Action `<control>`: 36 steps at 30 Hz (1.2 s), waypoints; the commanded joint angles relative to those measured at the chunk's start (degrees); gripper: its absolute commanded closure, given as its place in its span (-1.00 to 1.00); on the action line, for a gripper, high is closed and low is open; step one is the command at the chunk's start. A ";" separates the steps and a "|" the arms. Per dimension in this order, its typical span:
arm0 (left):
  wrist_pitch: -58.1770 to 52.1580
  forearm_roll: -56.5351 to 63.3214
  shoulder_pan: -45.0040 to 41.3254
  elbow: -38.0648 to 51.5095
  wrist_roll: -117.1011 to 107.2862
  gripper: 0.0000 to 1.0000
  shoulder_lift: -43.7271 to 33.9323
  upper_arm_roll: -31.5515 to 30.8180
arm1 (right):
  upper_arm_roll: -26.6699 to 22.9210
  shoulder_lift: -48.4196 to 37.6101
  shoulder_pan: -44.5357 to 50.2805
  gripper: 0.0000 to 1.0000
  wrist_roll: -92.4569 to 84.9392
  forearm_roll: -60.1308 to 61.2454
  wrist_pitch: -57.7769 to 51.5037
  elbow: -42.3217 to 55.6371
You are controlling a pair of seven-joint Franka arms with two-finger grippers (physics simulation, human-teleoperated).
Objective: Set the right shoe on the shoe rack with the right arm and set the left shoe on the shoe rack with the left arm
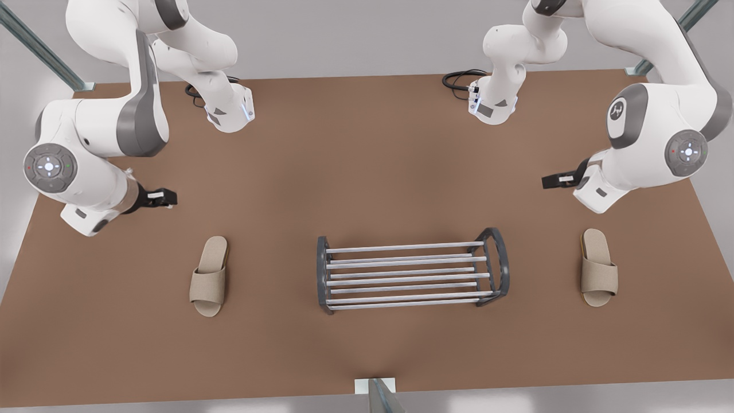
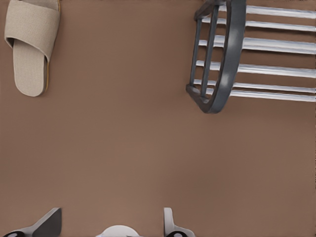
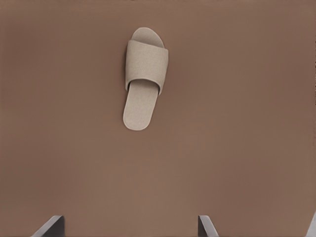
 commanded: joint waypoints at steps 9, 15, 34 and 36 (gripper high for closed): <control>24.89 -21.61 -1.85 -12.96 46.42 -1.00 1.61 26.02 | -0.18 -5.07 -10.51 -1.00 -28.84 6.08 14.15 -17.03; 94.33 -69.48 -4.49 -50.59 97.57 -1.00 -3.40 18.22 | -0.35 -13.16 -15.52 -1.00 -52.75 11.88 63.64 -49.02; 67.88 -152.57 5.26 -68.52 119.93 -1.00 -4.10 25.68 | 6.76 2.49 -14.90 -1.00 -75.61 56.87 105.57 -59.66; 67.88 -153.10 6.32 -65.27 94.62 -1.00 -2.17 21.28 | 8.00 3.01 -14.90 -1.00 -75.61 65.23 103.73 -58.87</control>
